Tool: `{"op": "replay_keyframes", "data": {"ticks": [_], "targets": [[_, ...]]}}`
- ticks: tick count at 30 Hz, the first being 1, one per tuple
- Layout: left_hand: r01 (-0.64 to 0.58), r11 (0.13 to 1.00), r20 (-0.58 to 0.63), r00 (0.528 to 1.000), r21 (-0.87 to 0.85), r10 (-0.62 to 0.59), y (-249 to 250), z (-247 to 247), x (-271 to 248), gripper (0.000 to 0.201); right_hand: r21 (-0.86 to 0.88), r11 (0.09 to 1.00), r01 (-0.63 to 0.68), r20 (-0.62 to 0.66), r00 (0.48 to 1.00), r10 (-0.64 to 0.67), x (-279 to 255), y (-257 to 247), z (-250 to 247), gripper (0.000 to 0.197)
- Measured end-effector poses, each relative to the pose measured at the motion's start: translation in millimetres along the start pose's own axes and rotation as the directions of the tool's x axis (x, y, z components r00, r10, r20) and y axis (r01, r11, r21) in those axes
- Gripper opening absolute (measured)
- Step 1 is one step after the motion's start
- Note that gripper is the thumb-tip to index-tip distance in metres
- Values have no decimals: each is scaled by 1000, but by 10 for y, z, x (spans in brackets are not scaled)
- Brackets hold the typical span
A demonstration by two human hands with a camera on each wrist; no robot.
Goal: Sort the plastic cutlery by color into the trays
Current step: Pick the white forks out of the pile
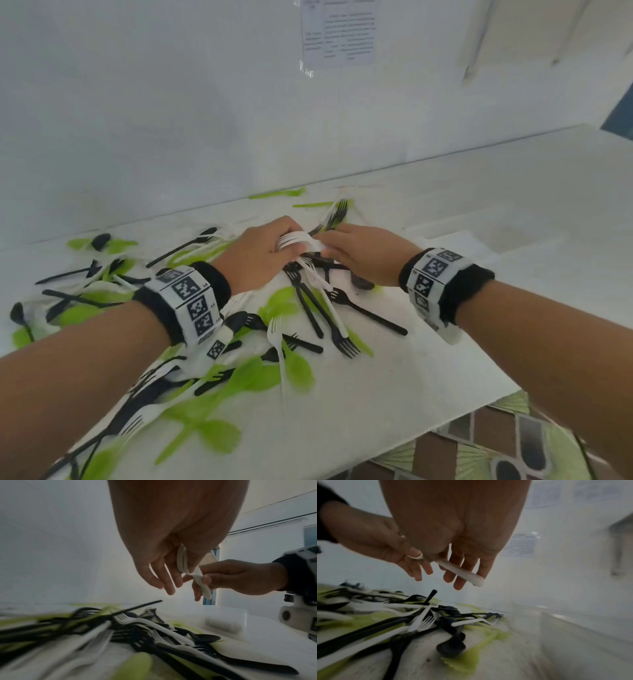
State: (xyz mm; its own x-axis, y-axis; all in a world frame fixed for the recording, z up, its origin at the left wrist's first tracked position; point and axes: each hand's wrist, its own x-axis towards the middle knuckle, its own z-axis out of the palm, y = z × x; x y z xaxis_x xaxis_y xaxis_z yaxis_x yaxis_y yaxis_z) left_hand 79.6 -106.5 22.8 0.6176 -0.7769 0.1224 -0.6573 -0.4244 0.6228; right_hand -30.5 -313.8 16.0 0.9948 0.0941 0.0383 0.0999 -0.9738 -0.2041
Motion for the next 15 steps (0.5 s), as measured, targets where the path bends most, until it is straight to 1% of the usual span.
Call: {"op": "replay_keyframes", "data": {"ticks": [4,6,10,12,13,14,15], "targets": [[-41,998,-37,999,-39,39,317,407,278,10,20,998,-52,-65,996,54,-278,409,-60,44],[-40,998,-63,997,-51,37,523,607,432,13,25,999,-40,-117,992,42,-402,659,-72,46],[-26,998,-91,996,-61,20,986,1092,748,18,85,995,-46,-179,982,61,-633,1225,-163,38],[-5,998,-73,997,-58,1,1185,1351,925,20,79,996,-51,-167,984,64,-784,1527,-199,36],[12,999,-44,999,-47,-14,1259,1477,1021,23,80,995,-55,-152,986,67,-862,1680,-202,35],[39,999,-10,999,-24,-39,1309,1595,1113,31,90,994,-66,-126,989,77,-929,1830,-196,35],[77,997,27,997,13,-78,1347,1709,1187,45,111,990,-89,-89,991,99,-986,1966,-190,35]]}}
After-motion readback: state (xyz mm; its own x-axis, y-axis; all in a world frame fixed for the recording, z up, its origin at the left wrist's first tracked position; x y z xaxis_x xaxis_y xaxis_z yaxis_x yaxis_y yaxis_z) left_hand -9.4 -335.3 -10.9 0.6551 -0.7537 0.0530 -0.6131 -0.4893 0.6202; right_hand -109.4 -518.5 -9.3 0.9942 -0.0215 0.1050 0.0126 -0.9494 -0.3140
